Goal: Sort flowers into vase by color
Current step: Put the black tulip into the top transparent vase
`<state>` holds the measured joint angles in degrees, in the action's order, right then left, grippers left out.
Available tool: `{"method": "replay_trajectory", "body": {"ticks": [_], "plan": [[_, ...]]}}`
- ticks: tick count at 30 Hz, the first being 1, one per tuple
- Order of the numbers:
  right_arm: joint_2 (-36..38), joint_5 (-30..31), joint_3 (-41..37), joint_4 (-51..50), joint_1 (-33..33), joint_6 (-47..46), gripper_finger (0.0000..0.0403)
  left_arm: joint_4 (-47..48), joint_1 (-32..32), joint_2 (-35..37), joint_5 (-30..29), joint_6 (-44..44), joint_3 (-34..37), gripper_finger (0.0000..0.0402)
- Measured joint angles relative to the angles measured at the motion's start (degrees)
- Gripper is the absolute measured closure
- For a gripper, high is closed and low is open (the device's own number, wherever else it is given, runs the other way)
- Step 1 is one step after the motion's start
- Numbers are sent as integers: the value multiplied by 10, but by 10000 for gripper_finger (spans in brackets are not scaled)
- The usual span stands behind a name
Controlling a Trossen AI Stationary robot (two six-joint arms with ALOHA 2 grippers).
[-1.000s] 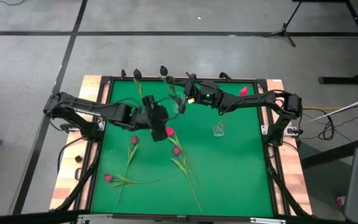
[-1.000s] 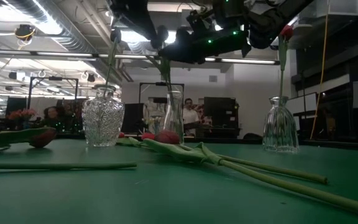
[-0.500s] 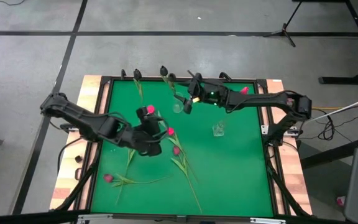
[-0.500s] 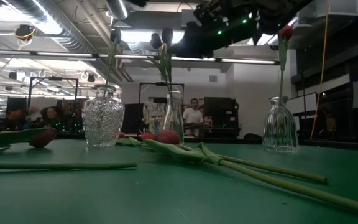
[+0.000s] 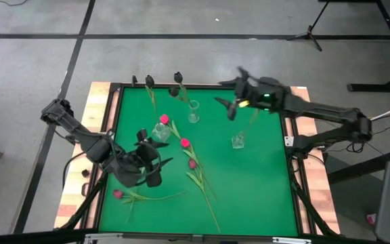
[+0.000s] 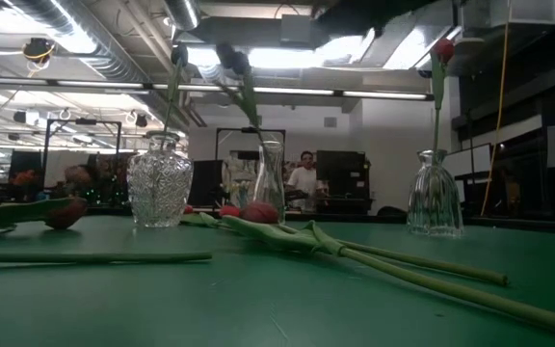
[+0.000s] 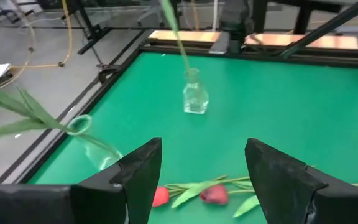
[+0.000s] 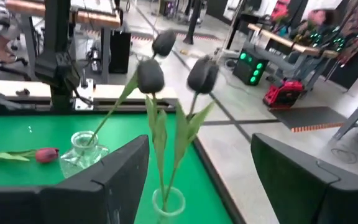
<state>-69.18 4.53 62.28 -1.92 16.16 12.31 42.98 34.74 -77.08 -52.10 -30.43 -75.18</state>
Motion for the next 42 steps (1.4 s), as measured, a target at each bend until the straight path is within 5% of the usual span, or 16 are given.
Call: {"method": "replay_trajectory", "body": {"ticks": [14,18,25,34,42], "plan": [[237,63,0,-193,0,9,121,17,18,72,-44,7,0,174],[283,65,0,-249,0,-29,121,62,4,100,-27,-74,9,174],[332,50,0,-332,0,-77,121,83,1,102,139,-197,74,174],[338,48,-10,-361,0,-117,121,57,-8,65,75,-302,141,174],[315,-117,-99,-336,-1,-254,121,43,-21,33,58,-324,151,174]]}}
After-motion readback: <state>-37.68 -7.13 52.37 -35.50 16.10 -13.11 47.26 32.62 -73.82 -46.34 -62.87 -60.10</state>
